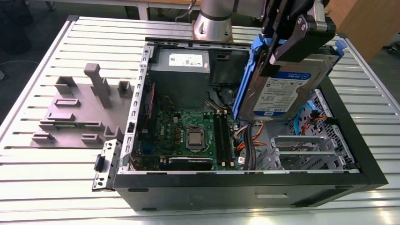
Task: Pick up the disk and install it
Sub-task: 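Insert the disk into the insertion slot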
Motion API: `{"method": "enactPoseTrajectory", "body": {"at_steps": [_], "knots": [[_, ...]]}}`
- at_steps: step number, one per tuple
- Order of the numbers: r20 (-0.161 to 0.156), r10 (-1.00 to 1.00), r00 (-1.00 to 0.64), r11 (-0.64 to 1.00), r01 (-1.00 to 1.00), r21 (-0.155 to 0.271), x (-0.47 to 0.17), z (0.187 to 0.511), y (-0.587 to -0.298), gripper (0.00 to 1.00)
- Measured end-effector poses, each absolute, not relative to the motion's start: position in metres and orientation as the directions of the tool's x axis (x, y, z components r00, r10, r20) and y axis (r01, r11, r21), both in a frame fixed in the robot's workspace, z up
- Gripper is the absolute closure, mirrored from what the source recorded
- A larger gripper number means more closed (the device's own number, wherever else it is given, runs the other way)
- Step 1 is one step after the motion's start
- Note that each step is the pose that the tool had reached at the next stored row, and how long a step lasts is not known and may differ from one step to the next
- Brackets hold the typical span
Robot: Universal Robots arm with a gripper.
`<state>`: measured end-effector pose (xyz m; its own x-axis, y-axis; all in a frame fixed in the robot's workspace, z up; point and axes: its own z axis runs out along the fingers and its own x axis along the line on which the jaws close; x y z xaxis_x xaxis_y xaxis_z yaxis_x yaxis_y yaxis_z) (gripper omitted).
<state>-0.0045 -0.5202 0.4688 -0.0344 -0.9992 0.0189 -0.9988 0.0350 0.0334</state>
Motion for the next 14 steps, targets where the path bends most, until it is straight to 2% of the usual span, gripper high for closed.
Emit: {"method": "enactPoseTrajectory", "body": {"at_steps": [14], "knots": [[0.022,-0.999,-0.036,0.036,-0.999,0.033,0.007,0.467,-0.532,0.64]]}}
